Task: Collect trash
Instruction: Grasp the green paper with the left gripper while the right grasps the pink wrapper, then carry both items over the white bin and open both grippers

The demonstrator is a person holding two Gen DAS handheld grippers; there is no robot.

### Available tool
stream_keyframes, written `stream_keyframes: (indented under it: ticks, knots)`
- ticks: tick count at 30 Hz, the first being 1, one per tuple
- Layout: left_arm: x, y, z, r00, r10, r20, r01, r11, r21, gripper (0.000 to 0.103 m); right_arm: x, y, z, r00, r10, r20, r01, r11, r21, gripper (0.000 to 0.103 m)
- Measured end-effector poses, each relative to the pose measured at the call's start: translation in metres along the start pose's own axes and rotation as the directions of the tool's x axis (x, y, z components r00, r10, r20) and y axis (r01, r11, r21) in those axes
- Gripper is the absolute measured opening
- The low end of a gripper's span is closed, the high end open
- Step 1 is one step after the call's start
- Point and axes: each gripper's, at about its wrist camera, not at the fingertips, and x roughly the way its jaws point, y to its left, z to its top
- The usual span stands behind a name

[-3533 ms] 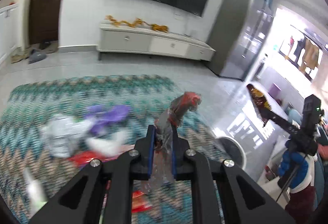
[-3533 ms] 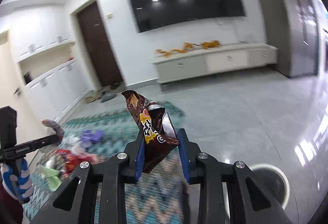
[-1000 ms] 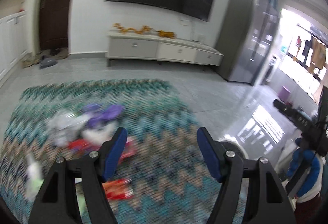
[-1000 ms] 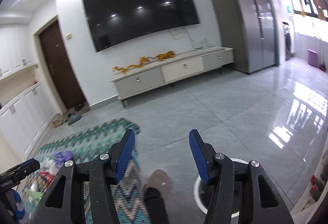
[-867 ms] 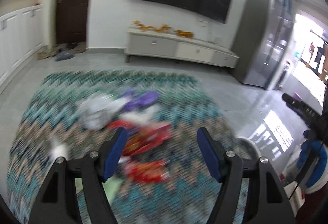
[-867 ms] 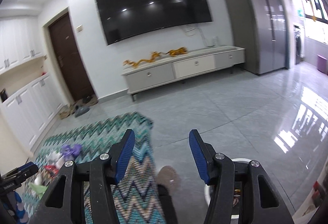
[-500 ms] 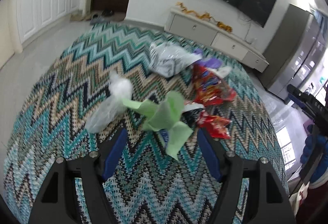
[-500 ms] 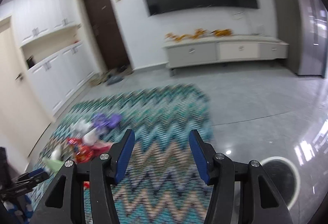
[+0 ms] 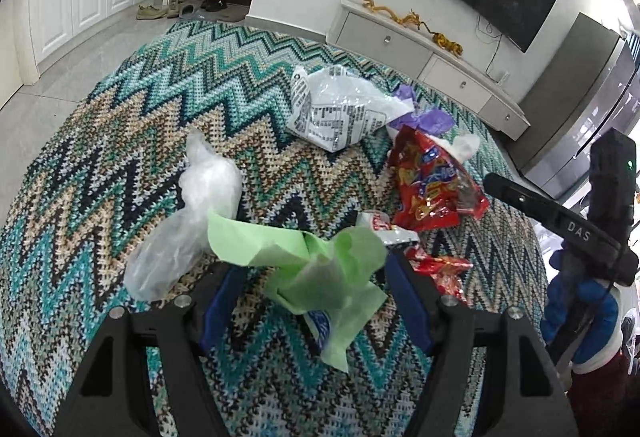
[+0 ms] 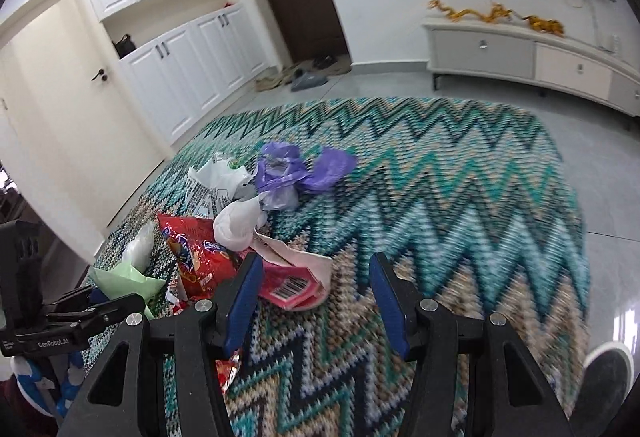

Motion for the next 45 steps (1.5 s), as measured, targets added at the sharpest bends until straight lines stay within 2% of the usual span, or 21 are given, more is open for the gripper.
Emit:
stream_keyframes:
  ticks: [10,14,15,20,31,39,45]
  knots:
    - [0.010,0.006,0.001,1.000,0.010,0.002,-0.010,1.000,0.012,0.056,0.037,0.010,-0.001,0.994,0.066,-0.084,-0.072,0.995,-0.072,0.051]
    - [0.014,0.008,0.004,1.000,0.008,0.007,-0.008,1.000,0.019,0.046,0.040,0.014,-0.004,0.993,0.075,-0.086,-0.083,0.992,-0.092,0.028]
    - [0.014,0.009,0.004,1.000,0.003,0.009,-0.003,1.000,0.018,0.042,0.040,0.015,-0.005,0.993,0.076,-0.085,-0.084,0.992,-0.097,0.026]
    - [0.009,0.007,0.001,1.000,-0.010,0.017,0.009,1.000,0.026,0.037,0.036,0.028,-0.010,0.996,0.054,-0.067,-0.063,0.987,-0.150,0.007]
    - [-0.020,-0.002,-0.005,0.997,-0.041,0.072,0.037,0.997,0.061,0.032,-0.012,0.041,-0.023,1.000,-0.004,0.028,0.010,0.980,-0.197,0.006]
    - [-0.049,-0.015,-0.009,0.990,-0.064,0.126,0.051,0.993,0.104,0.032,-0.057,0.039,-0.031,0.994,-0.032,0.108,0.049,0.986,-0.158,0.006]
    - [-0.070,-0.029,-0.011,0.983,-0.077,0.165,0.055,0.989,0.134,0.032,-0.097,0.030,-0.039,0.981,-0.069,0.182,0.088,0.991,-0.100,0.006]
